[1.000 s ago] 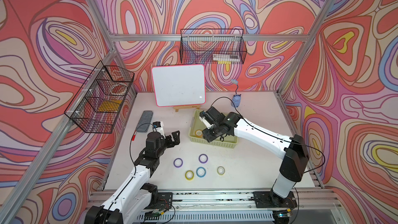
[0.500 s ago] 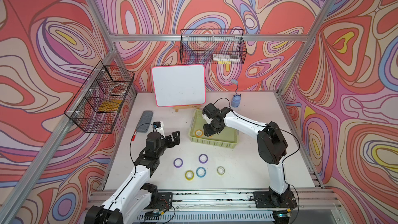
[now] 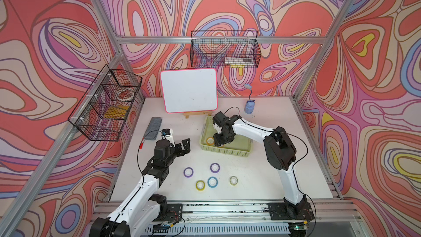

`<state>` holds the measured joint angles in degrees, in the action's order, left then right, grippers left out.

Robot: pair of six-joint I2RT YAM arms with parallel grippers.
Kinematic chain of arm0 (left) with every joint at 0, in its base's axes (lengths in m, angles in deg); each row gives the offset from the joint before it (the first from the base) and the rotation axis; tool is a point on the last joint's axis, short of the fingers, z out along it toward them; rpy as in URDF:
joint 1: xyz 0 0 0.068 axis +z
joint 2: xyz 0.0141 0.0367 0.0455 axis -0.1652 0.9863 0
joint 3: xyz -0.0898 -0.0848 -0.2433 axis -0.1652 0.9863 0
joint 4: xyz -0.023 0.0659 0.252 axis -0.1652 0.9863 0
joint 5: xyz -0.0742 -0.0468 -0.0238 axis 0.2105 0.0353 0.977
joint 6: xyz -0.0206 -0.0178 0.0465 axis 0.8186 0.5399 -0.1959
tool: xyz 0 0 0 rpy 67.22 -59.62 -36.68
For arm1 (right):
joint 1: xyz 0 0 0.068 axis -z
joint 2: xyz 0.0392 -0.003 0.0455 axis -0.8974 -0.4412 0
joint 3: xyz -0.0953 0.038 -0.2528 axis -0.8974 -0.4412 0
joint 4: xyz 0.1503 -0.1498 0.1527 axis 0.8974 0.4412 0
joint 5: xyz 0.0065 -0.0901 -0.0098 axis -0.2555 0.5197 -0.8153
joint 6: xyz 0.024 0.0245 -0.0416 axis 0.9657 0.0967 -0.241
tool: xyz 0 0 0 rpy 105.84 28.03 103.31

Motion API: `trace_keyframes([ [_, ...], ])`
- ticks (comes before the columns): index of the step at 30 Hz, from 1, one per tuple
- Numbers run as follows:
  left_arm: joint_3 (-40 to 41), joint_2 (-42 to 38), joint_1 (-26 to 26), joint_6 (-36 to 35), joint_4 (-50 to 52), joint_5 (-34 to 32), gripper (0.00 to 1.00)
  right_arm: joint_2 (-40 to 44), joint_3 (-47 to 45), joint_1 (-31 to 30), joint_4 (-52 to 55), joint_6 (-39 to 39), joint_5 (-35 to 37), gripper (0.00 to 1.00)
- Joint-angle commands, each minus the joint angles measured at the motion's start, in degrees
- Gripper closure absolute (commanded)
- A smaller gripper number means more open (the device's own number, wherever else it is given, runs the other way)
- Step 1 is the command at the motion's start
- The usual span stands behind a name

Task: Put the transparent tape into the storage box
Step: Place the tape in the storage box, then pick up the tape at the center of the board.

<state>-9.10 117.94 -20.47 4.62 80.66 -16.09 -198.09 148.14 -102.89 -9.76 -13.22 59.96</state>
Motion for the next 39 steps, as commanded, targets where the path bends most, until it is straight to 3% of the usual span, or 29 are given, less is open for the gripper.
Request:
trace_keyframes([
  [1, 0.0, 0.0, -0.2, -0.9, 0.5, 0.3, 0.01, 0.1, 1.3, 0.2, 0.0, 0.7, 0.2, 0.38],
  [8, 0.1, -0.3, -0.2, -0.8, 0.6, 0.2, 0.01, 5.5, 1.2, 0.2, 1.9, 1.0, 3.5, 0.32],
  [17, 0.1, -0.4, -0.2, -0.5, 0.7, 0.5, 0.01, 19.5, -7.4, -0.2, 1.4, 2.6, 4.5, 0.30],
  [23, -0.1, -1.8, -0.2, -0.5, 3.3, -3.2, 0.01, 26.1, -11.5, -5.5, 3.1, 4.4, 6.9, 0.29],
  [31, -0.2, -5.4, -0.2, 1.6, 9.7, -15.7, 0.01, 23.7, -11.5, -17.7, 1.6, 10.3, 8.6, 0.29],
  [39, 0.3, -6.9, 1.6, 3.4, 12.2, -20.2, 0.01, 12.0, -4.3, -25.6, -1.2, 12.9, 8.3, 0.29],
])
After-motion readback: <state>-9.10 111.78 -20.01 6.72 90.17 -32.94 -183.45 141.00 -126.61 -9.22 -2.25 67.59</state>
